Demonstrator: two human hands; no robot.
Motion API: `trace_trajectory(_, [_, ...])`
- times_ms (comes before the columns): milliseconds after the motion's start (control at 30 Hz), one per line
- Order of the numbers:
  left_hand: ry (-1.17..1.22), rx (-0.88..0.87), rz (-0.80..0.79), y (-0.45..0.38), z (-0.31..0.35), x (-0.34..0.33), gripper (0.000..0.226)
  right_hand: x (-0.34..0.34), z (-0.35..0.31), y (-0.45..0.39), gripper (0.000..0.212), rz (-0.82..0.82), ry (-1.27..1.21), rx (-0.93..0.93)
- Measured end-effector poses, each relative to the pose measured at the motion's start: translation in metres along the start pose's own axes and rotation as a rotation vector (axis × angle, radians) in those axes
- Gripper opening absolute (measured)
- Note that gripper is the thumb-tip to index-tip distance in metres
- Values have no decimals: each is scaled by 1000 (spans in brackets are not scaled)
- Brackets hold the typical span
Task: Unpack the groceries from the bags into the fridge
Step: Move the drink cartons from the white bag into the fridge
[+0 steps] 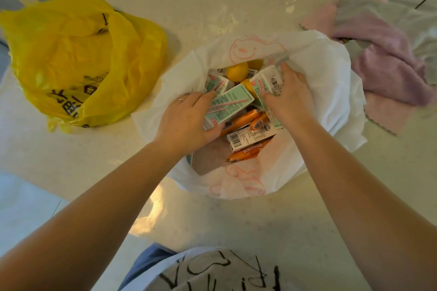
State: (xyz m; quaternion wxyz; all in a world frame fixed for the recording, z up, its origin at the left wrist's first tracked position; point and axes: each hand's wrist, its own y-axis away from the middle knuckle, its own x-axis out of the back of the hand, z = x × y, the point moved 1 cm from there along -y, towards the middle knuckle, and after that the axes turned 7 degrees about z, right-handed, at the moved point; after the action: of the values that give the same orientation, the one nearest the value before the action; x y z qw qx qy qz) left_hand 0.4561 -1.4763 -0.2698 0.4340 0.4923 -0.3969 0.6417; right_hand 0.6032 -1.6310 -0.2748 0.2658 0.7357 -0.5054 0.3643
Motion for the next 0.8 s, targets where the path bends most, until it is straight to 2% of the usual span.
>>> trace_trajectory(100, [-7,45,25,-1,-2,0,65,0,-5,-3,43,-35,-1,68])
trace_trajectory(167, [-56,68,-4,-1,-4,-2,64,-1,-6,-2,34,-65,-2,103])
trace_trajectory(333, [-140,84,-37,1,-4,-4,65,2,-5,4,40,-171,10,47])
trace_trajectory(467, [-83,131,44,3,-3,-3,60,5,-6,9,46,-168,7,53])
trace_trajectory(633, [165,254,196,0,1,7,63,9,-7,17,64,-183,-47,103])
trace_trajectory(800, [460,330,284,7,5,34,64,29,-24,29,62,-147,-201,146])
